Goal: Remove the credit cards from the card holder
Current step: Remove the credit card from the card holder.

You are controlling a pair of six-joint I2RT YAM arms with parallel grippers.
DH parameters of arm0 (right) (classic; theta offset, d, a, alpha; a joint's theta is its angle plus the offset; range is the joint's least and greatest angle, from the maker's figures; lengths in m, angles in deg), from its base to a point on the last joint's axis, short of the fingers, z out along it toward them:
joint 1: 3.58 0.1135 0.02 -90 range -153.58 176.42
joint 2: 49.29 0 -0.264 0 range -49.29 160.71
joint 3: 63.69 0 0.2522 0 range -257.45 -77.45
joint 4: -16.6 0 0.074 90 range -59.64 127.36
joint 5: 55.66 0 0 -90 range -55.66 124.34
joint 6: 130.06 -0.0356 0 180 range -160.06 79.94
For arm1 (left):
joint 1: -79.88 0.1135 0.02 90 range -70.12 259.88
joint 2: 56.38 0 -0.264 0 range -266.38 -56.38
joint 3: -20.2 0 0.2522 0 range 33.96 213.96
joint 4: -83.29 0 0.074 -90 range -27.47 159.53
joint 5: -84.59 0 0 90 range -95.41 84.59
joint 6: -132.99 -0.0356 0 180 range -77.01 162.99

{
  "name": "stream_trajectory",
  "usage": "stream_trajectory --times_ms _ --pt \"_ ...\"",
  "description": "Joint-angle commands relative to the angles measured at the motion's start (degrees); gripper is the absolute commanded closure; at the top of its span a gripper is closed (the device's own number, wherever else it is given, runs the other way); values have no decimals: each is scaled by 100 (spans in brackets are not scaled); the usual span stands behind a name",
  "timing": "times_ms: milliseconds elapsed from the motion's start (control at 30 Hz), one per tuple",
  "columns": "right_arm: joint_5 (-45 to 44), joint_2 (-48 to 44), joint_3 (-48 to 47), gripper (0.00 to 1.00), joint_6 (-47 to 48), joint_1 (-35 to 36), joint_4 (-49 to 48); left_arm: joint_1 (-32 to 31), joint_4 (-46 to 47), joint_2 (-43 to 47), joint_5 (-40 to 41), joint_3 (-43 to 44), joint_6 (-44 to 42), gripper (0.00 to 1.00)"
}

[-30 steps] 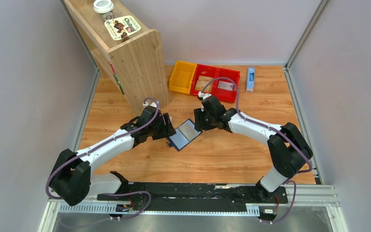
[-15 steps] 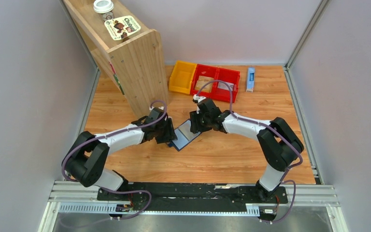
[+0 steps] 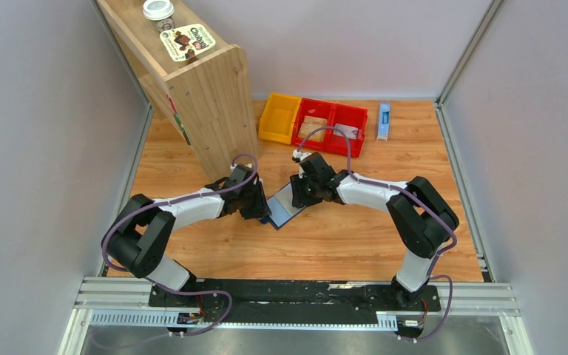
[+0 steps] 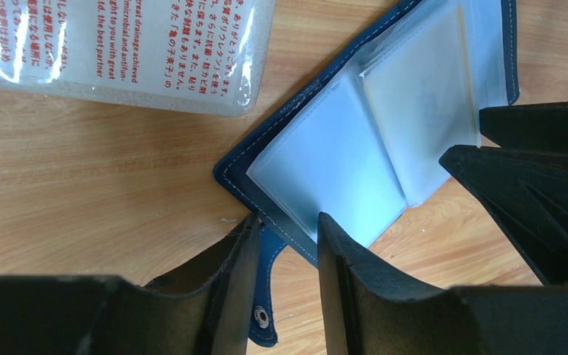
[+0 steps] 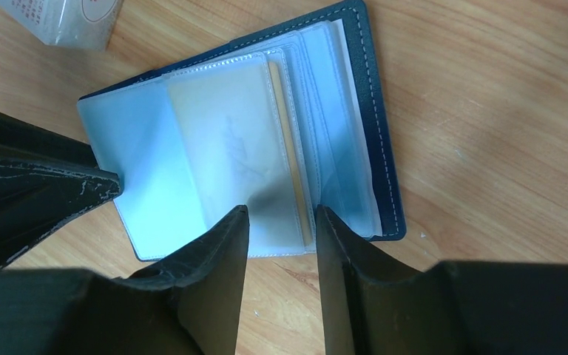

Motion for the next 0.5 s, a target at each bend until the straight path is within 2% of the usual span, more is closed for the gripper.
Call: stream_trajectory --times_ms 0,200,467 --pt "433 -184 -151 61 -11 82 -42 -45 -211 -252 53 -45 -30 57" --pt "459 -483 -195 62 -20 100 54 -37 -237 -234 79 -54 -39 58" --pt "643 -730 -212 52 -12 152 151 -46 -237 -208 79 -72 -30 59"
